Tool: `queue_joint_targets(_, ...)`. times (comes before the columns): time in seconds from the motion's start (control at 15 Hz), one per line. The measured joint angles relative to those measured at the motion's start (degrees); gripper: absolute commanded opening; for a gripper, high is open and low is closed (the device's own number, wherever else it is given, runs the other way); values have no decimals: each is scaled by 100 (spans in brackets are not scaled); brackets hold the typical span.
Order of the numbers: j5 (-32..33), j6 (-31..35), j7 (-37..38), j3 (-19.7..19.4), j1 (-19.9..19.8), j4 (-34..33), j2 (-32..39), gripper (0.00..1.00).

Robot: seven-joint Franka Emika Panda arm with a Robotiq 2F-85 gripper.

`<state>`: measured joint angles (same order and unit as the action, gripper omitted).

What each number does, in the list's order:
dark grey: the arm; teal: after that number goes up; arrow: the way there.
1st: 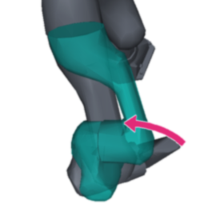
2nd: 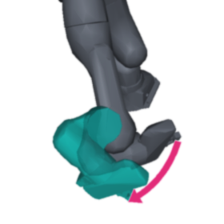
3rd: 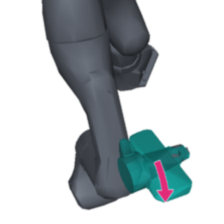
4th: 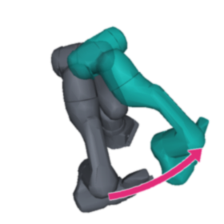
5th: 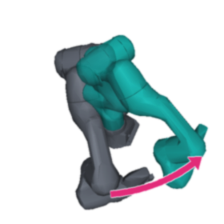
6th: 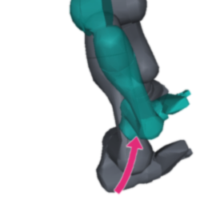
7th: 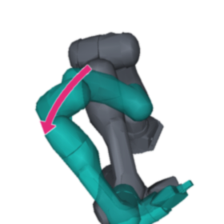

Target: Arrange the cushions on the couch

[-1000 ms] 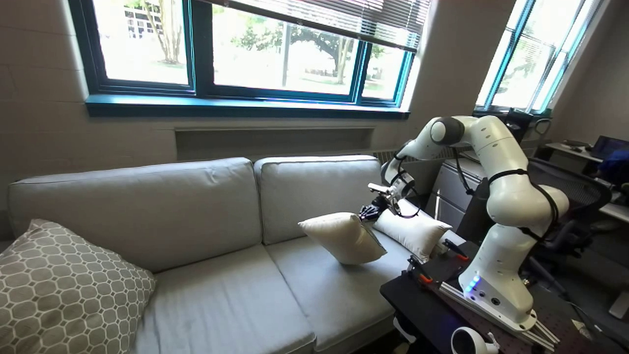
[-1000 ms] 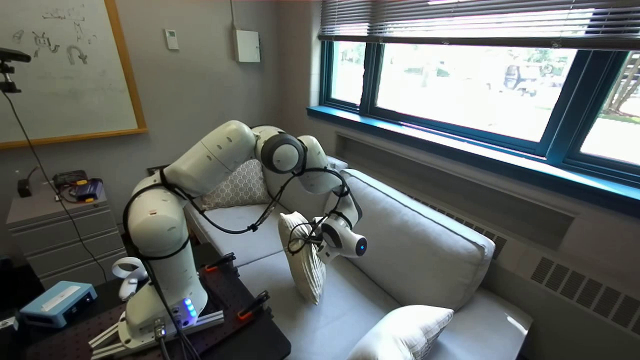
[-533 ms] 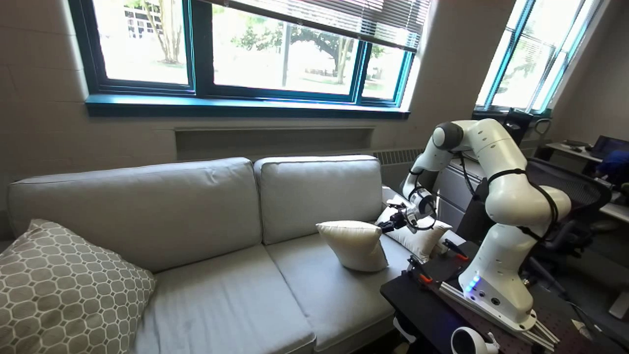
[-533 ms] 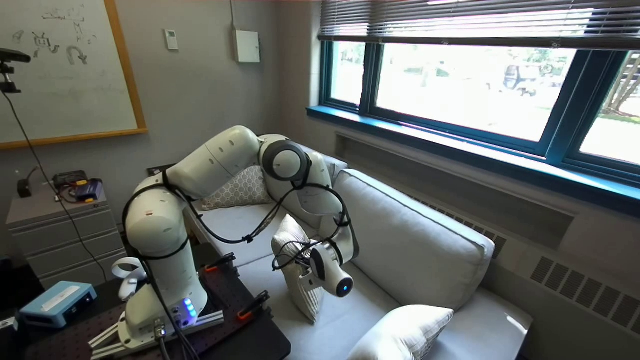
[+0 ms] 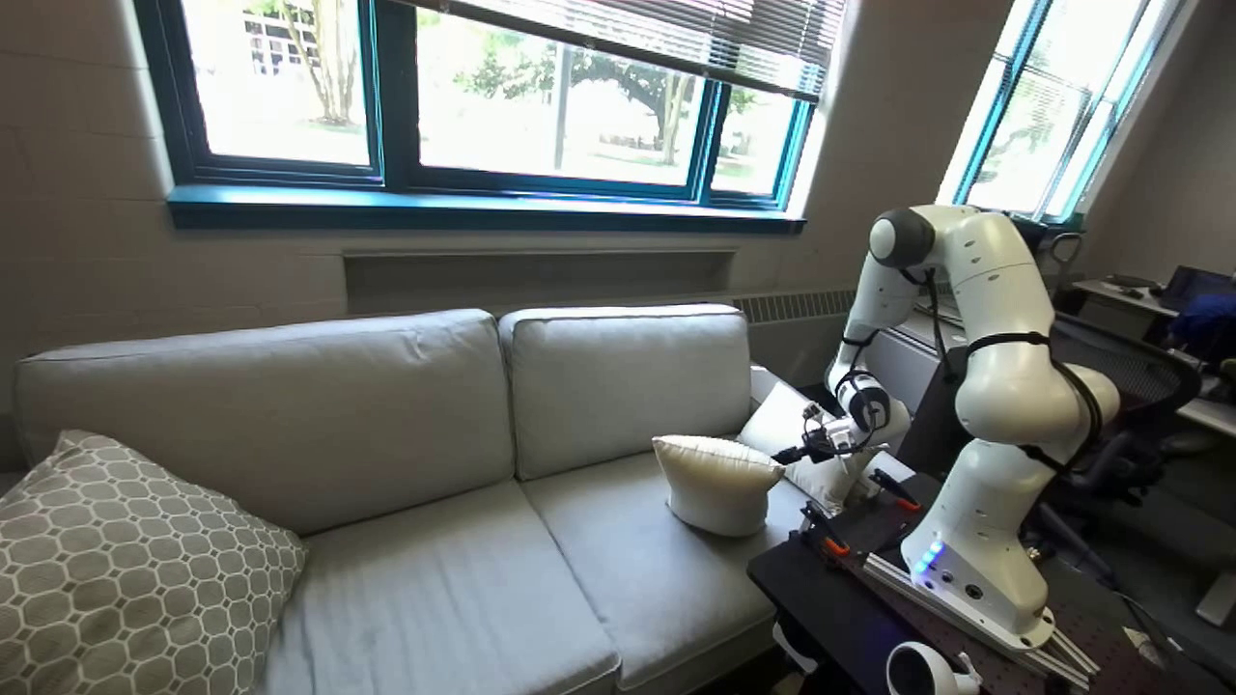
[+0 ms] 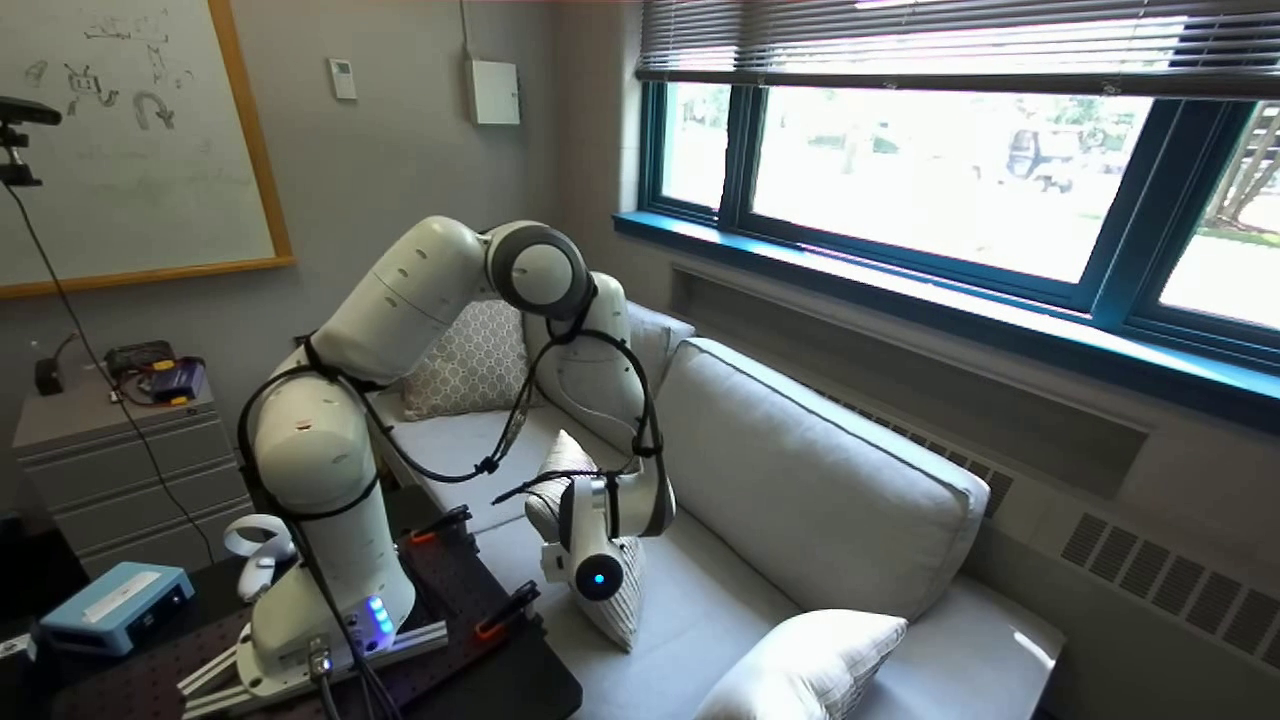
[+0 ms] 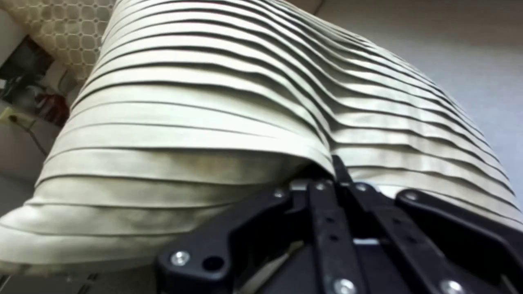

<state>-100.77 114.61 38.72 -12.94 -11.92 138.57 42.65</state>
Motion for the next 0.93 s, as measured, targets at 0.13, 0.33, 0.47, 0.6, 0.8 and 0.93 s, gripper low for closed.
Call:
queue_joint_targets(0.13, -906, 682, 23, 145, 336, 442, -517, 1)
queue_joint_targets(0.33, -2282, 2104, 342, 464, 1117, 551, -1232, 1)
queue_joint_targets(0.47, -2803, 3122, 880, 392, 1854, 332, -1573, 1)
queue_joint_targets(0.6, -2718, 4220, 1748, 224, 2428, -54, -1776, 1)
queue_joint_targets(0.8, -1670, 5568, 3263, 327, 2385, -473, -1826, 1)
queue_joint_targets(0.93, -757, 5998, 4247, 493, 2016, -466, -1701, 1)
